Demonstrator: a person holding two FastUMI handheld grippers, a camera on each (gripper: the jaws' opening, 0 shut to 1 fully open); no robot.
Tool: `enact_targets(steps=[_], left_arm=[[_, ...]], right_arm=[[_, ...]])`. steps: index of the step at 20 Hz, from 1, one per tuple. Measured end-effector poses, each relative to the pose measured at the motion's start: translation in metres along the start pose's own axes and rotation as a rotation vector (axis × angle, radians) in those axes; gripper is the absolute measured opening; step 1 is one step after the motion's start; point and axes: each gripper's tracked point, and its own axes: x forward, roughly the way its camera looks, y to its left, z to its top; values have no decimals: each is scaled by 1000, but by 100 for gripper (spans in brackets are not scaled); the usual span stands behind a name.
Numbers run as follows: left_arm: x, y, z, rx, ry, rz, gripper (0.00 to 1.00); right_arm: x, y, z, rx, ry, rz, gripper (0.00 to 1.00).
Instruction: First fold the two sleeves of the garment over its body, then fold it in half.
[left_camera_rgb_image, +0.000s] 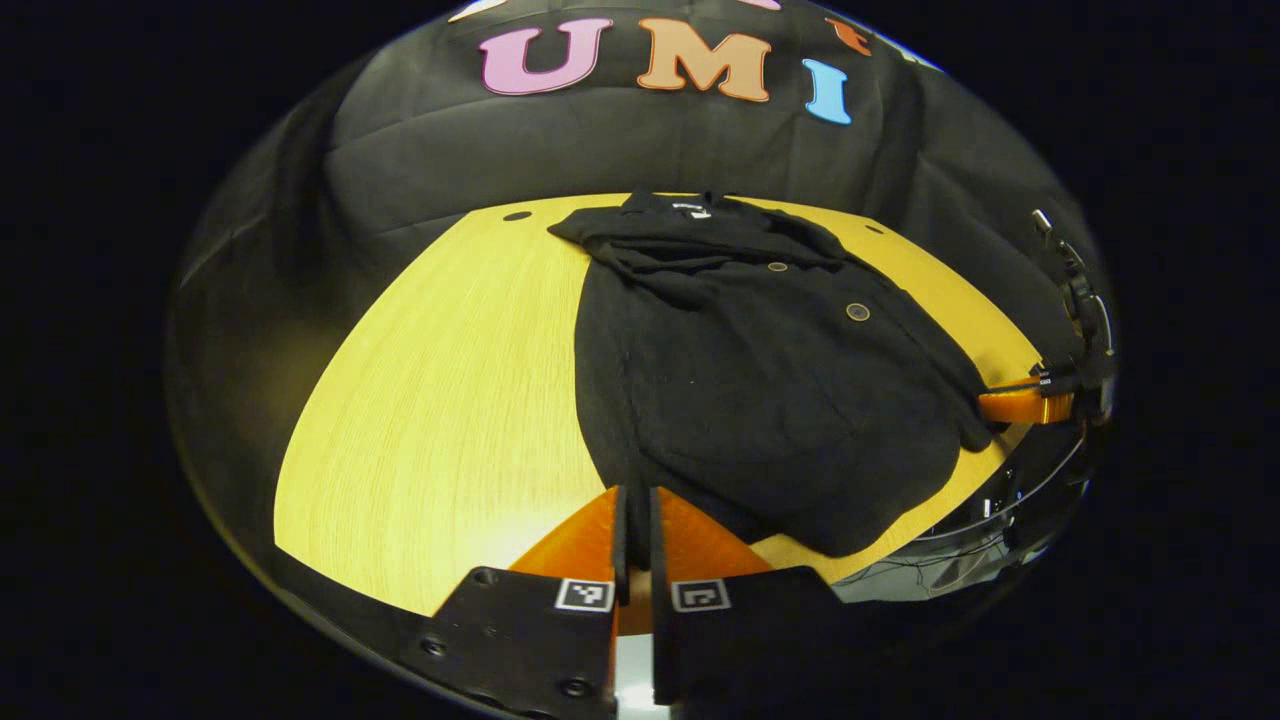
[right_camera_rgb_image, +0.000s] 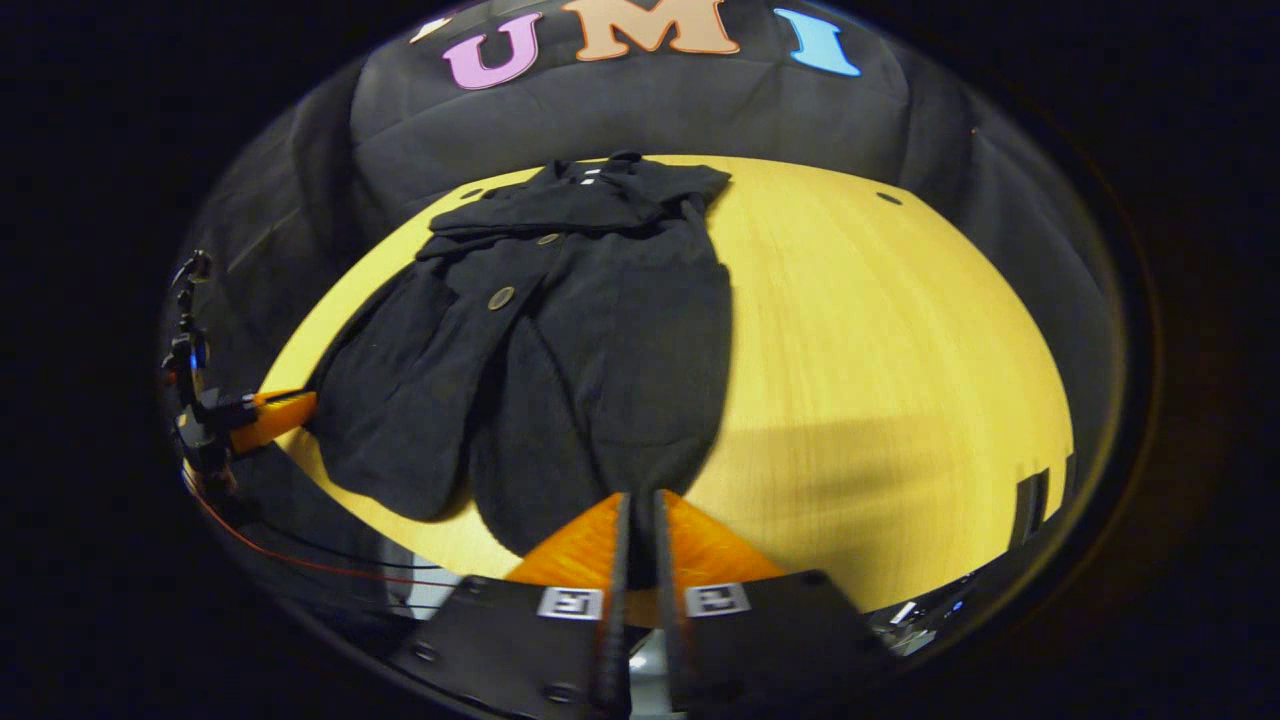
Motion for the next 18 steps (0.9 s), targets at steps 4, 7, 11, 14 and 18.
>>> enact_targets(steps=[4,7,11,14,18], left_arm=[[-2,-2,-2,-89,43,-33,0],[-14,2,-1,-149,37,-52,0],[-31,4,37,-231,-47,-101,0],[-45,14,80,-259,-133,-115,0],[-56,20,143,-237,-245,-131,0]], right_arm=[[0,5,-1,26,21,32,3],[-14,17,0,21,-30,51,2],[-40,33,33,75,-140,88,2],[-59,41,69,107,-228,113,2],[-89,40,135,134,-371,142,2]])
